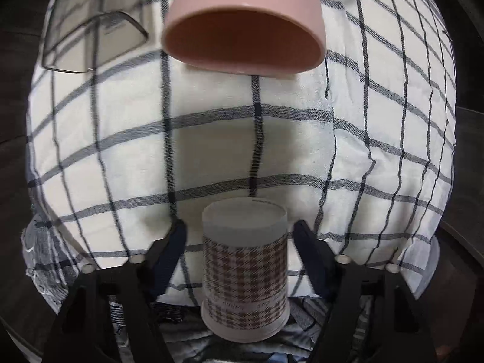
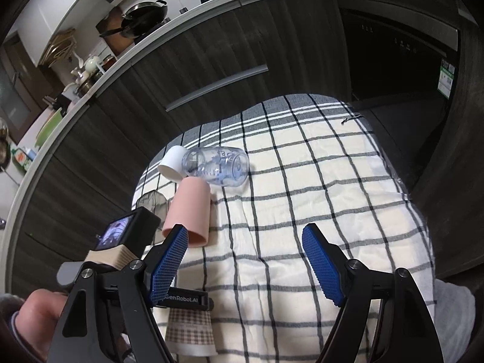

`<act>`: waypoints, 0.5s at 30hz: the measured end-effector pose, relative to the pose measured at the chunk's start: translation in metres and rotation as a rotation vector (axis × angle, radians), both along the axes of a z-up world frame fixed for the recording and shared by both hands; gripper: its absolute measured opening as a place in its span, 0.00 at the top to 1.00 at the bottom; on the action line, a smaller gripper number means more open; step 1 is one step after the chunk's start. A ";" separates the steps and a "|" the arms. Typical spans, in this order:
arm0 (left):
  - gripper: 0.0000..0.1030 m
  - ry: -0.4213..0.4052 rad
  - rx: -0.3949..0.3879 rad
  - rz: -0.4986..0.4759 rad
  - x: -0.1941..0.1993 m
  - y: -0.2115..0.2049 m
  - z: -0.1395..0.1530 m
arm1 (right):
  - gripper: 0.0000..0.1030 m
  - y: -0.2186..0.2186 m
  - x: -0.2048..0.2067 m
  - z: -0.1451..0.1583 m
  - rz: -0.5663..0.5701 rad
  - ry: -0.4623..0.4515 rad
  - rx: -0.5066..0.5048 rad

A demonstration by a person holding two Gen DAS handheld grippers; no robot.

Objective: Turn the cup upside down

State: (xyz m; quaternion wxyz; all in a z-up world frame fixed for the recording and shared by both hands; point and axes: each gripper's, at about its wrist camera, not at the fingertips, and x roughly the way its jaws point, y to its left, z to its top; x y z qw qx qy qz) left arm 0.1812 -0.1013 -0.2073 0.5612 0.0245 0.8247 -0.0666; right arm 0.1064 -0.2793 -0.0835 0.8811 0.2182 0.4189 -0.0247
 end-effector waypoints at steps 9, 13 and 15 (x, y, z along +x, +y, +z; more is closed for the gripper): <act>0.47 -0.011 -0.017 -0.023 0.005 -0.002 -0.014 | 0.24 -0.004 0.002 -0.013 -0.009 0.038 0.031; 0.48 -0.100 -0.036 -0.029 -0.009 -0.005 0.013 | 0.24 -0.003 -0.004 -0.008 -0.009 0.028 0.025; 0.48 -0.188 -0.033 -0.063 -0.017 -0.005 0.029 | 0.24 -0.001 -0.011 -0.003 -0.007 0.014 0.012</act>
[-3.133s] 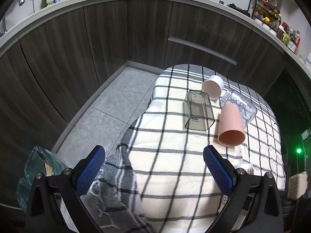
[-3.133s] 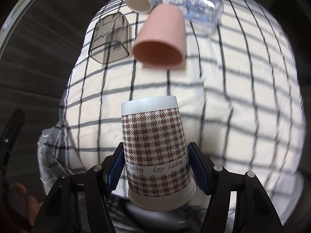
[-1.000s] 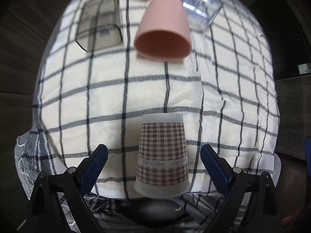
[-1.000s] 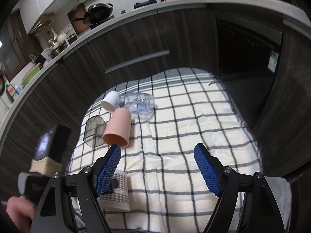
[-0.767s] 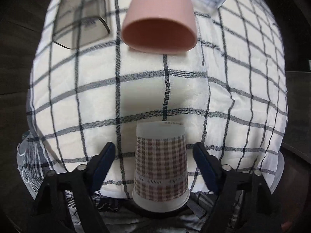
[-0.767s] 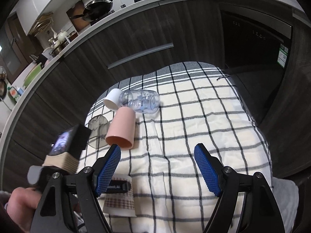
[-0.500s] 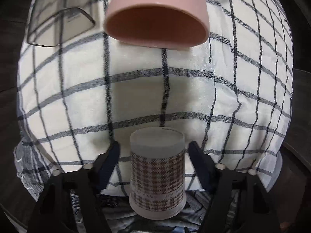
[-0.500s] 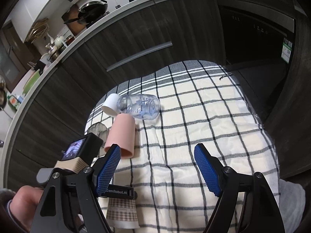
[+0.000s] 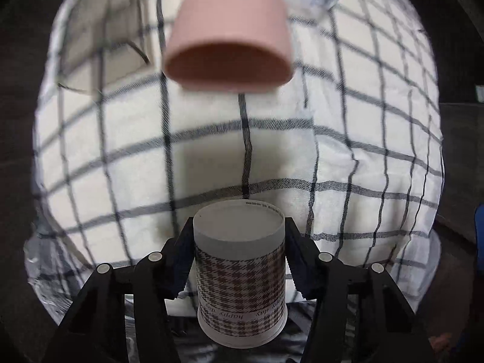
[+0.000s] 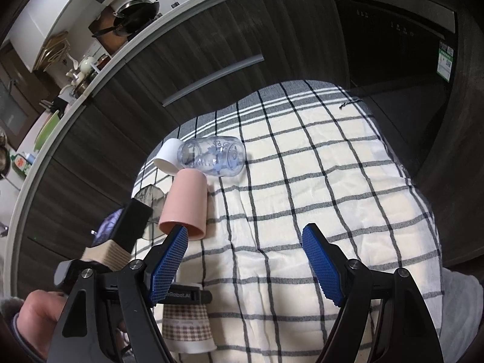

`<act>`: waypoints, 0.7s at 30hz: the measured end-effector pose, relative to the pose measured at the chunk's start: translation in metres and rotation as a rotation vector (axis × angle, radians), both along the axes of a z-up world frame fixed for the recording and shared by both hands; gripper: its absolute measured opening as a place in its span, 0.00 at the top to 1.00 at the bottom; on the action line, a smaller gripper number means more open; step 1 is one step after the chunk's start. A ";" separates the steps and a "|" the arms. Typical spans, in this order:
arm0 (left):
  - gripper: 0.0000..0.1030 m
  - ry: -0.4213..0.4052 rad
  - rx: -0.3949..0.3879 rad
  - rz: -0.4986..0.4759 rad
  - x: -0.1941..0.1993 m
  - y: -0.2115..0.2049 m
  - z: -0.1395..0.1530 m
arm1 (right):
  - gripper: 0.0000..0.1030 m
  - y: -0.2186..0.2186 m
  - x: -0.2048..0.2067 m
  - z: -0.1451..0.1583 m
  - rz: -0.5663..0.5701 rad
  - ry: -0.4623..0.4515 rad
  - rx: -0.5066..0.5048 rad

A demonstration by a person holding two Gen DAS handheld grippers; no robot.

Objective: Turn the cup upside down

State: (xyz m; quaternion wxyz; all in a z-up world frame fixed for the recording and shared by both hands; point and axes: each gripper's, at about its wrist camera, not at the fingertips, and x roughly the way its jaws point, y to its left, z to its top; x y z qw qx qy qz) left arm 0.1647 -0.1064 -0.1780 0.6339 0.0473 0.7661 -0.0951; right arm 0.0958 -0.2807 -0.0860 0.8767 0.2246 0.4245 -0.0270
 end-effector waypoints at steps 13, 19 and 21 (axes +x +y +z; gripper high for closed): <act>0.47 -0.816 -0.247 -0.002 -0.046 0.024 0.077 | 0.24 0.008 -0.074 0.022 -0.089 -0.136 -0.178; 0.47 -1.079 -0.268 0.032 -0.061 0.034 0.075 | 0.24 0.013 -0.091 0.006 -0.116 -0.135 -0.250; 0.47 -1.155 -0.268 0.024 -0.067 0.032 0.068 | 0.24 0.015 -0.095 -0.002 -0.122 -0.149 -0.292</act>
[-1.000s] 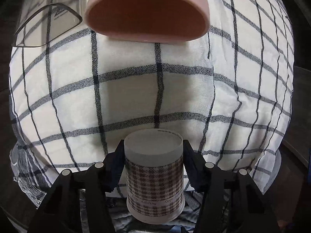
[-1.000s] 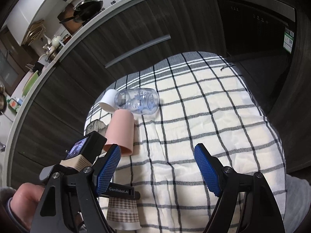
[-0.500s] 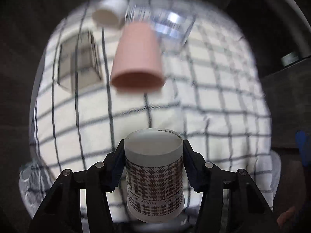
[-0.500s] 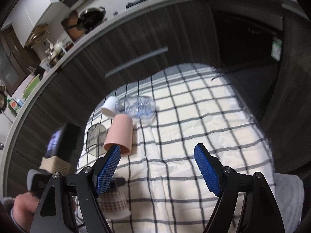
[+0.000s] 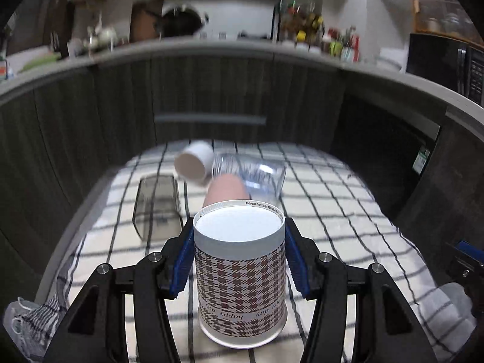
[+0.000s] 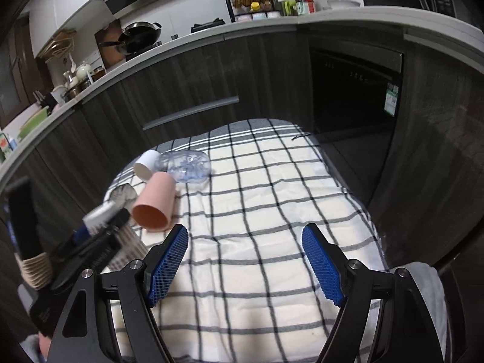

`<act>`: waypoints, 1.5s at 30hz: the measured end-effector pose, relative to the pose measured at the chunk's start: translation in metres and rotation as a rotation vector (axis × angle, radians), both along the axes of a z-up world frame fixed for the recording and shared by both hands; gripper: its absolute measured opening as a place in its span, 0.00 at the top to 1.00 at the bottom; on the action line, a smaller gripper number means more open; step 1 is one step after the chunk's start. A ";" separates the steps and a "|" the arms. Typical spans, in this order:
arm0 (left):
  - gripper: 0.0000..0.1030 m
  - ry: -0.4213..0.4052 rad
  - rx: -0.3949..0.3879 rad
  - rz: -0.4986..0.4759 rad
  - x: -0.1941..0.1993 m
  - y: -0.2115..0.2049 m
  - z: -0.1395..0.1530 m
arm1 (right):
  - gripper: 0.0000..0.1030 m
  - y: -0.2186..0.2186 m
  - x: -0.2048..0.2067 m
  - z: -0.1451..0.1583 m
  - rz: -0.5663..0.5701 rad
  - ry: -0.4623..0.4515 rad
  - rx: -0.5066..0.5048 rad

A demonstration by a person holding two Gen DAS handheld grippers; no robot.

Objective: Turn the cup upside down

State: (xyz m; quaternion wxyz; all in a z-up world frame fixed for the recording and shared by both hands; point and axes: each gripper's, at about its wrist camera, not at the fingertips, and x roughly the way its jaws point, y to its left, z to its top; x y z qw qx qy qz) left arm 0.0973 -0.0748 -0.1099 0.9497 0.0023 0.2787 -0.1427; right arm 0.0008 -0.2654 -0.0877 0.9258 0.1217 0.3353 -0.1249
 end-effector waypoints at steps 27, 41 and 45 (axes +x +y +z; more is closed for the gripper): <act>0.32 0.010 0.058 0.015 -0.024 -0.010 -0.042 | 0.24 -0.002 -0.003 -0.031 -0.011 0.019 -0.044; 0.28 -0.026 0.011 0.006 -0.052 -0.001 -0.006 | 0.24 0.013 -0.021 -0.009 0.010 -0.054 -0.094; 0.28 -0.046 0.006 0.024 -0.062 0.007 0.009 | 0.24 0.020 -0.031 0.001 0.017 -0.086 -0.113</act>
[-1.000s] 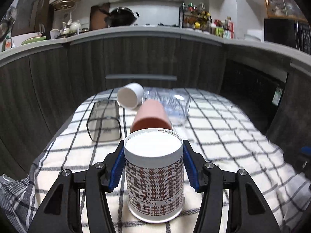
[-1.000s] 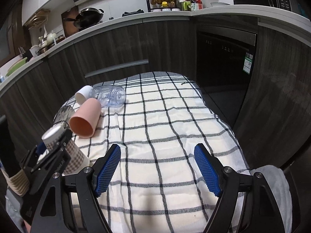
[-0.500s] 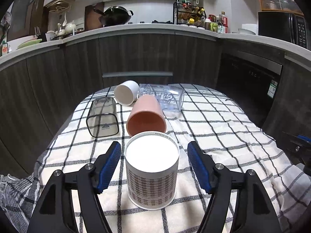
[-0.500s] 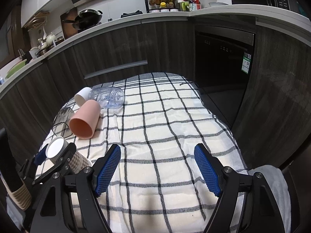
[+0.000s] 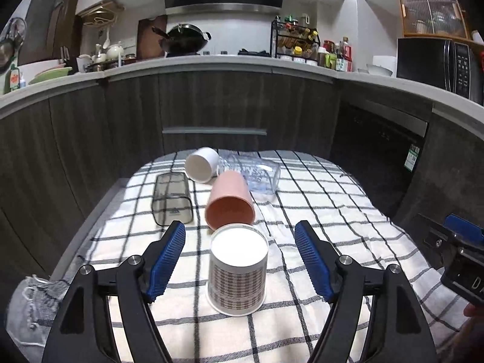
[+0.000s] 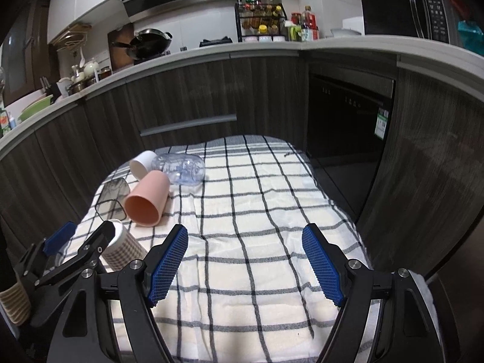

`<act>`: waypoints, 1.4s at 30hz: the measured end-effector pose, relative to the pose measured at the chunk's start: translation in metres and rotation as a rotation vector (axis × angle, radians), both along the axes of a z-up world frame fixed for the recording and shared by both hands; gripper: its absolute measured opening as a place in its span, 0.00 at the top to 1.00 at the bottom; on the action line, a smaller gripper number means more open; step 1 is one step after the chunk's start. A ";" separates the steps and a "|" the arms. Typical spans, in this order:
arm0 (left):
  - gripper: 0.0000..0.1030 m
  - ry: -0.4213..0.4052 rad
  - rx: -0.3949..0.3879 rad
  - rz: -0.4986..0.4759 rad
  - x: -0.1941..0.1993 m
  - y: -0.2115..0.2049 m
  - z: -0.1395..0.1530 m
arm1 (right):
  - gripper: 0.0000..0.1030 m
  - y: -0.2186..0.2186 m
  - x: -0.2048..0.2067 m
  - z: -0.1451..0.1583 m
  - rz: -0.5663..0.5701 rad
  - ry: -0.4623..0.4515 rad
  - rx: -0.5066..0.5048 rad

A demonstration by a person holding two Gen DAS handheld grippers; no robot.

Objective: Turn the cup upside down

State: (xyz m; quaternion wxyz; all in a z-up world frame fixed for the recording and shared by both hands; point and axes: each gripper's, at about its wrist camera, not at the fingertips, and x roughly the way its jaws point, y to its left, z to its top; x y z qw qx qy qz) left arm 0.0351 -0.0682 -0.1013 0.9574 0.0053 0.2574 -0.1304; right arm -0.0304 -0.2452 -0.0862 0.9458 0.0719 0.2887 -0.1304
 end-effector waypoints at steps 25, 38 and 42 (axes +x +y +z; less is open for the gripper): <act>0.25 0.044 -0.008 0.183 -0.074 0.074 0.102 | 0.24 0.068 -0.067 0.096 0.127 -0.153 -0.029; 0.17 0.094 -0.051 0.191 -0.127 0.101 0.142 | 0.24 0.092 -0.101 0.130 0.152 -0.124 -0.055; 0.16 0.114 -0.047 0.189 -0.136 0.106 0.145 | 0.21 0.098 -0.112 0.138 0.147 -0.125 -0.078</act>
